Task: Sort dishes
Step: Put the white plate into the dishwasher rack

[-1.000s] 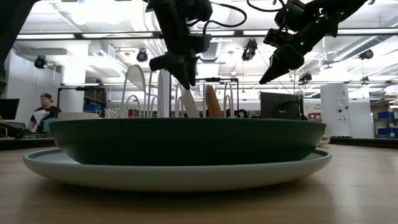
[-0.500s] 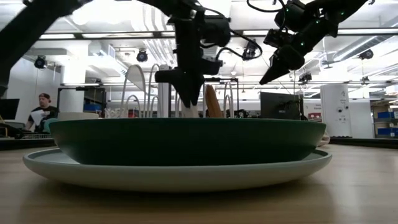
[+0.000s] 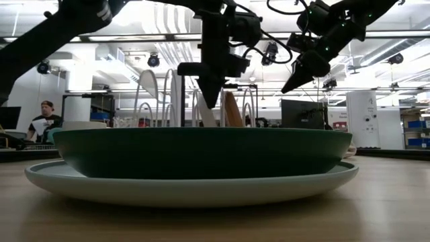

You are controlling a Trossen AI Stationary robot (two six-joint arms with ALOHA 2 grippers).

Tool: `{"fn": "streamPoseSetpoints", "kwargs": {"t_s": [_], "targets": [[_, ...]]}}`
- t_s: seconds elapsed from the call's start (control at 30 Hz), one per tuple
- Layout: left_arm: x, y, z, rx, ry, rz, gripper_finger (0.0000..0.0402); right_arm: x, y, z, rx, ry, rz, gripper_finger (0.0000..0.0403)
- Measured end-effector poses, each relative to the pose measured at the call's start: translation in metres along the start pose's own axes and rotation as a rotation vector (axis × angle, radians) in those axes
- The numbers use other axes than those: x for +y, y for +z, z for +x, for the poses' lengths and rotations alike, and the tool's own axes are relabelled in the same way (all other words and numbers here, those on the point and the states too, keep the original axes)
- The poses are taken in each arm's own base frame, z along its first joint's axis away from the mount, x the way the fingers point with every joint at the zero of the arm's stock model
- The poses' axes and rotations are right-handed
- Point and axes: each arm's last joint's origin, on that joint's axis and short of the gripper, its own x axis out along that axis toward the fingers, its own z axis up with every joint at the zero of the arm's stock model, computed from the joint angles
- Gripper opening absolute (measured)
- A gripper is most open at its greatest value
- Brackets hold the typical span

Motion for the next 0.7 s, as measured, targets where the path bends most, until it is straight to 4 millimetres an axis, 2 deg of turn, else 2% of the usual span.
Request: {"fn": "streamPoseSetpoints", "kwargs": {"t_s": [0.5,0.7], "targets": [[-0.008,-0.001,-0.013,0.021,-0.015,-0.011,0.0000,0.000,0.000,0.000,0.000,0.000,-0.002,0.0000],[-0.013,-0.005,-0.032,-0.033,-0.011,-0.063,0.0000,0.000,0.000,0.000,0.000,0.000,-0.002,0.0000]]}}
